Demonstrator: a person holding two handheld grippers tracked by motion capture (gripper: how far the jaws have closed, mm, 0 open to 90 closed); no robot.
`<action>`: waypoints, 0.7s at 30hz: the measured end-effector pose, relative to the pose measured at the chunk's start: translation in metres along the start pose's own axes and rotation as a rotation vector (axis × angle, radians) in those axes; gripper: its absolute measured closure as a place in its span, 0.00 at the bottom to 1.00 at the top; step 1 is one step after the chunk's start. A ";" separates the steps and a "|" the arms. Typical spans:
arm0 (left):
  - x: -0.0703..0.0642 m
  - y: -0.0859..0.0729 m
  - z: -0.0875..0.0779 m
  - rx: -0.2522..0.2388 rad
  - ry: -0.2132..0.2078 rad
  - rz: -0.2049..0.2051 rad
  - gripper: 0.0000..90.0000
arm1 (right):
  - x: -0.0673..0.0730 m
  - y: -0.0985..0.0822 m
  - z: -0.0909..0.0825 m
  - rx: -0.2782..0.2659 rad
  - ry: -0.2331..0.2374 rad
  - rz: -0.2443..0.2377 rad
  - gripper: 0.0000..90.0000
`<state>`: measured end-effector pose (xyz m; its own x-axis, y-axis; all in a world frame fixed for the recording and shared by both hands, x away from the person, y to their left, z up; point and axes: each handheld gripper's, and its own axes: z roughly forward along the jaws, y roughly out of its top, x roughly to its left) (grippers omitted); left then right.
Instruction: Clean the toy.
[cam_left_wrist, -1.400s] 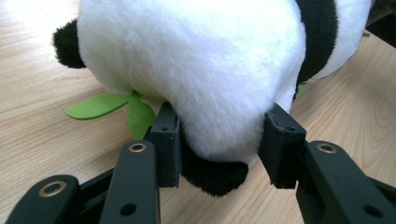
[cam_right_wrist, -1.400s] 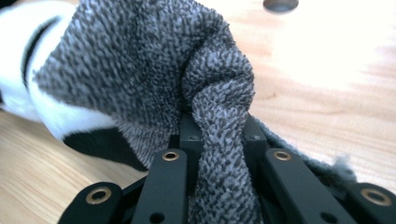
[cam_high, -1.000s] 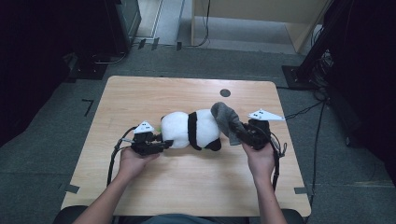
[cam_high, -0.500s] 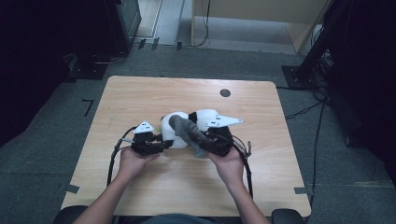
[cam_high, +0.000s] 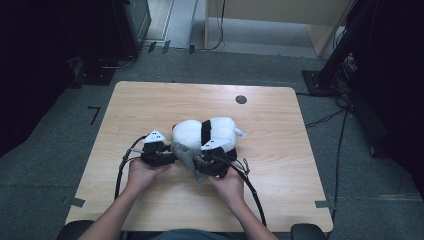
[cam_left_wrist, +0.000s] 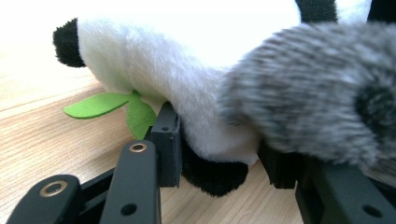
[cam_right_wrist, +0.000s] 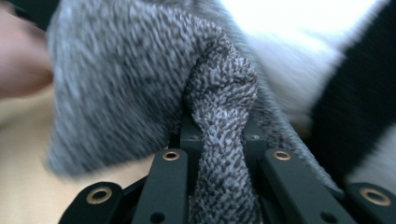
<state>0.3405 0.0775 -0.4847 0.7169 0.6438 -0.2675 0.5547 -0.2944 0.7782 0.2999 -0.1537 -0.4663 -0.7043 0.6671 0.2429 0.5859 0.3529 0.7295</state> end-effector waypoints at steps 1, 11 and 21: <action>0.000 0.000 0.000 0.001 0.001 0.001 0.63 | -0.003 -0.002 0.001 0.005 -0.023 -0.014 0.87; -0.001 0.000 0.000 0.003 0.004 0.006 0.63 | -0.020 -0.012 -0.012 0.020 -0.087 0.000 0.87; -0.001 0.001 0.000 0.009 -0.005 0.004 0.63 | -0.034 -0.013 -0.029 0.015 -0.088 0.053 0.87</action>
<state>0.3402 0.0765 -0.4841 0.7210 0.6394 -0.2671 0.5557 -0.3031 0.7742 0.3050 -0.2000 -0.4660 -0.6345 0.7400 0.2232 0.6278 0.3250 0.7073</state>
